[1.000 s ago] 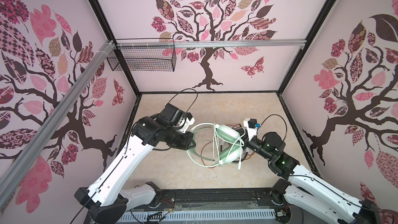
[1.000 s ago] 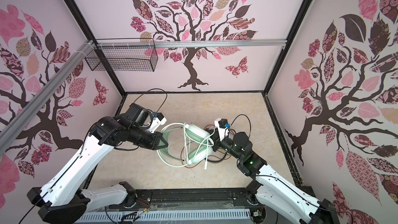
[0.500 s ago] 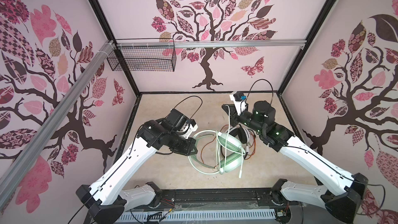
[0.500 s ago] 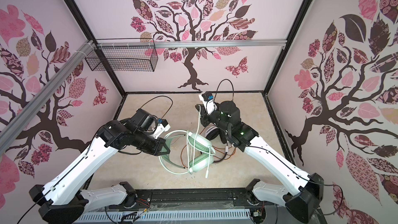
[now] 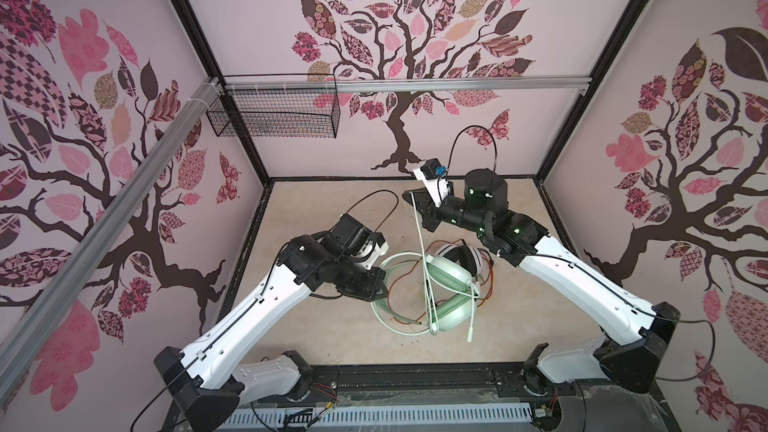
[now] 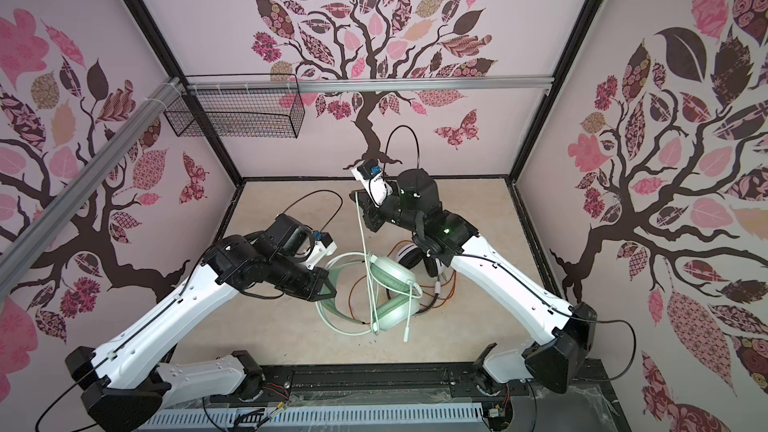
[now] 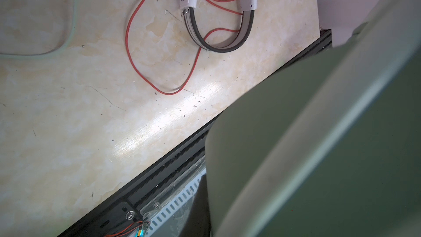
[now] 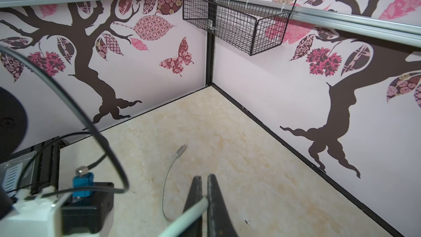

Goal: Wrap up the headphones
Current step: 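Lift the cable up over the headset band with the right gripper, then raise the mint cable high above the headset with the right gripper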

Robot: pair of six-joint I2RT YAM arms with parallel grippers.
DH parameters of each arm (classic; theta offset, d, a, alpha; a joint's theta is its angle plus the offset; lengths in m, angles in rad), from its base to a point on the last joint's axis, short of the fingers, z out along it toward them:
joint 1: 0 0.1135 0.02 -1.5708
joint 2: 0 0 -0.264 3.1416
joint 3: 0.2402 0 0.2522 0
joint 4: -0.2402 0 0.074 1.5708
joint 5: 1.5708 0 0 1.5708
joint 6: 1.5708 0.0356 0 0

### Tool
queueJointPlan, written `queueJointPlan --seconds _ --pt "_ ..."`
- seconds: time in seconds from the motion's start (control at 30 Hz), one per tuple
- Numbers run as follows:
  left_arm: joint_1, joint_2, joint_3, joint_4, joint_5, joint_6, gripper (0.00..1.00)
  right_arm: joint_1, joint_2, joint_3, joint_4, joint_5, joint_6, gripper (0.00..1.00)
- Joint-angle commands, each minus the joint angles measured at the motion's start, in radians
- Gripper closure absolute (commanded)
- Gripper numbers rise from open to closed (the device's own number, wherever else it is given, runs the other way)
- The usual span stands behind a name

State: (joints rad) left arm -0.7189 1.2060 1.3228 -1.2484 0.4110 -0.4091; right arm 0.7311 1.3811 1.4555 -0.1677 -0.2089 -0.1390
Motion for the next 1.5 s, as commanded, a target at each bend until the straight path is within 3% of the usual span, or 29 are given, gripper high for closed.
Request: queueJointPlan --seconds 0.0,0.2,0.83,1.07,1.27,1.47 --pt "-0.012 0.001 -0.031 0.053 0.024 0.009 1.0 0.03 0.008 0.053 -0.009 0.015 -0.019 0.99" --pt "0.001 0.021 -0.044 0.072 0.009 0.006 1.0 0.091 -0.063 -0.015 0.011 0.063 -0.008 0.99" --pt "0.141 0.033 -0.134 0.092 0.031 0.069 1.0 0.092 -0.268 -0.028 -0.05 0.232 -0.004 1.0" --pt "0.197 0.066 -0.124 0.107 0.036 0.067 1.0 0.092 -0.293 -0.04 -0.061 0.164 0.032 1.0" --pt "0.326 0.105 -0.104 0.143 0.078 0.044 1.0 0.092 -0.332 -0.092 -0.027 0.111 0.077 1.0" --pt "0.334 0.15 -0.073 0.168 0.075 0.021 1.0 0.094 -0.3 -0.055 -0.056 0.082 0.076 1.0"
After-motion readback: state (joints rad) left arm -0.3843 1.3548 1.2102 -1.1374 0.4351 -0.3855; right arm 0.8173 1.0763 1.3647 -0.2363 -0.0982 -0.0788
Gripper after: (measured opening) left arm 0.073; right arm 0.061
